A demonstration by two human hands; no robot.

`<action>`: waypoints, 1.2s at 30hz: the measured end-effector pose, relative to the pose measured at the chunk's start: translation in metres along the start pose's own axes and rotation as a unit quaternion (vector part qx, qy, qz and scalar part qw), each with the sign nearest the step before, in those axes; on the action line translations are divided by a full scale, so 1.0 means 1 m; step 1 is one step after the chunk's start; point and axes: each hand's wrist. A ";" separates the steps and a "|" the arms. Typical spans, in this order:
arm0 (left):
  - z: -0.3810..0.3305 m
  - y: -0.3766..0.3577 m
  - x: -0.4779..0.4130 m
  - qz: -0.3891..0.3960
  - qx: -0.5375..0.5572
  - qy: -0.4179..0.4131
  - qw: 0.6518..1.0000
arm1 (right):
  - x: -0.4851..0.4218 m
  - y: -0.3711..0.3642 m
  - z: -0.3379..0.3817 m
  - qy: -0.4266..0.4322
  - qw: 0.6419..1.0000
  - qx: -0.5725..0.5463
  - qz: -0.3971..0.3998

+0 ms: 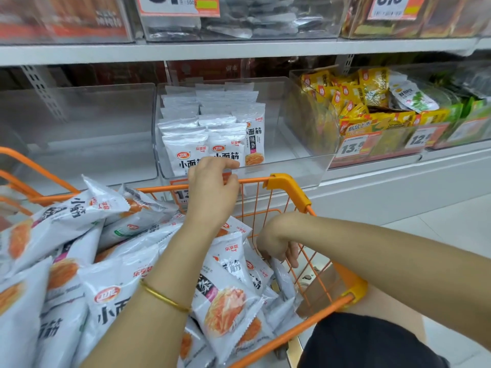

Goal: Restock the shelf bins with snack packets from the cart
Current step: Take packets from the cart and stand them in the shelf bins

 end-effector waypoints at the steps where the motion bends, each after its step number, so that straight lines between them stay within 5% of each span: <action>1: 0.000 0.000 0.000 0.002 0.001 0.002 1.000 | 0.002 0.000 0.001 -0.001 1.000 -0.002 -0.001; 6: -0.004 0.001 0.002 0.001 0.042 -0.011 0.999 | 0.047 0.006 0.003 0.016 0.992 0.018 -0.121; 10: -0.018 0.003 0.011 0.113 0.096 -0.003 0.989 | 0.116 0.016 -0.008 0.033 0.949 -0.017 -0.314; 17: -0.029 0.008 0.025 0.344 0.122 0.050 0.930 | 0.144 0.012 -0.022 0.110 0.807 -0.219 -0.537; 21: -0.028 0.005 0.023 0.310 0.165 0.057 0.935 | 0.140 0.007 -0.021 0.223 0.745 -0.334 -0.532; 24: -0.027 0.004 0.018 0.275 0.245 0.114 0.923 | 0.126 0.008 -0.031 0.192 0.655 -0.405 -0.608; 26: -0.027 0.005 0.015 0.263 0.305 0.150 0.903 | 0.114 0.007 -0.036 0.171 0.664 -0.418 -0.596; 28: -0.027 0.005 0.013 0.258 0.366 0.166 0.879 | 0.103 0.005 -0.033 0.230 0.695 -0.463 -0.499; 30: -0.028 0.006 0.011 0.246 0.389 0.168 0.872 | 0.095 0.001 -0.026 0.295 0.682 -0.507 -0.436; 33: -0.025 0.004 0.009 0.202 0.348 0.125 0.907 | 0.093 0.007 -0.030 0.292 0.641 -0.548 -0.450; 36: -0.018 0.005 0.004 0.083 0.247 0.064 0.963 | 0.099 0.031 -0.055 0.218 0.581 -0.556 -0.553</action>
Point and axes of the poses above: each hand's wrist, its own x-axis away from the middle knuckle, its own y-axis out of the back of the hand, z = x × y, and after that the axes turned 12 degrees about y, right-handed
